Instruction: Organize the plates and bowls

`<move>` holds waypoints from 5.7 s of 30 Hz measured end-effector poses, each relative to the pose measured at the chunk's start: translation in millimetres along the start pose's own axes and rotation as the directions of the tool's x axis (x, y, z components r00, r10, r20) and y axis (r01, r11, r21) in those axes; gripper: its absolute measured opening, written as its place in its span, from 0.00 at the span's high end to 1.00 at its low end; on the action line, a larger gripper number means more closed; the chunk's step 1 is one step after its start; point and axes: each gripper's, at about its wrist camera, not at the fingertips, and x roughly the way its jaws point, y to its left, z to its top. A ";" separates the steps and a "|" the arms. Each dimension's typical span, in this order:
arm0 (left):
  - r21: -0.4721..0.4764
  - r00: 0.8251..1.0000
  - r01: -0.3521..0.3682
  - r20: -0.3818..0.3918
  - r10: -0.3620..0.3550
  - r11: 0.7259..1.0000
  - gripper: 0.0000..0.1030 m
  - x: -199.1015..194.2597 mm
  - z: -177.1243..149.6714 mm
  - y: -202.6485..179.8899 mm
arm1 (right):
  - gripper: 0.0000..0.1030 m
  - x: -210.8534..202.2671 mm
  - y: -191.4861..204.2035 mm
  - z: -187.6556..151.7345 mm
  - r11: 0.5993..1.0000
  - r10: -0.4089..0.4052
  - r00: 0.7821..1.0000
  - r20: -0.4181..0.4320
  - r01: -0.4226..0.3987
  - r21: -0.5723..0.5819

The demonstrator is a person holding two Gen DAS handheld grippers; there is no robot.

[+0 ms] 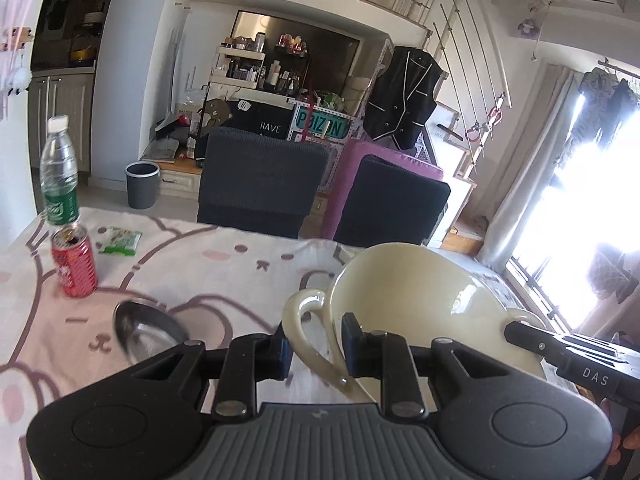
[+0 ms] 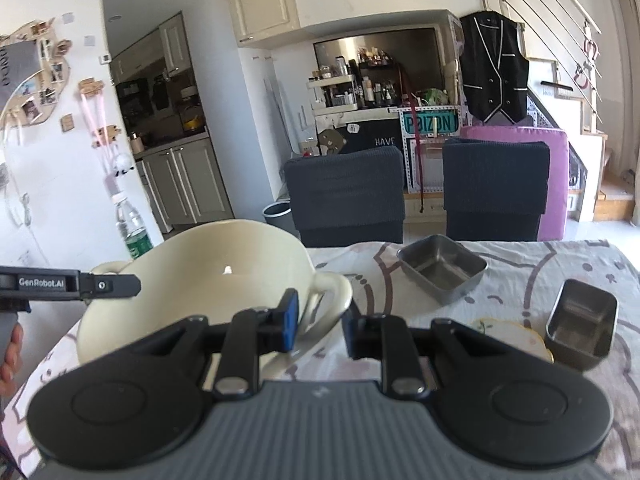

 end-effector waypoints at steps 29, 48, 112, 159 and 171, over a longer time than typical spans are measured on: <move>-0.045 0.976 -0.039 -0.215 0.028 0.998 0.73 4.1 -96.9 47.9 | 0.73 -3.9 27.1 -93.1 0.999 0.037 0.968 -0.246 -0.030 0.032; -0.115 0.952 -0.037 -0.306 0.000 0.993 0.71 31.2 -108.8 69.1 | 0.73 10.0 34.9 -101.4 1.000 0.018 0.952 -0.305 -0.016 0.008; -0.047 0.922 -0.042 -0.388 0.021 0.998 0.63 56.0 -120.3 75.9 | 0.74 42.1 19.8 -113.1 0.987 0.033 0.888 -0.459 0.042 0.153; 0.011 0.974 -0.048 -0.219 0.050 0.999 0.00 17.1 -85.1 10.9 | 0.00 -4.9 13.3 -97.7 0.998 -0.057 0.962 -0.266 0.063 0.013; 0.027 0.974 0.025 -0.226 -0.018 0.999 0.00 54.4 -74.4 -71.8 | 0.00 -28.9 -63.8 -62.2 0.969 -0.229 0.960 -0.162 0.241 0.057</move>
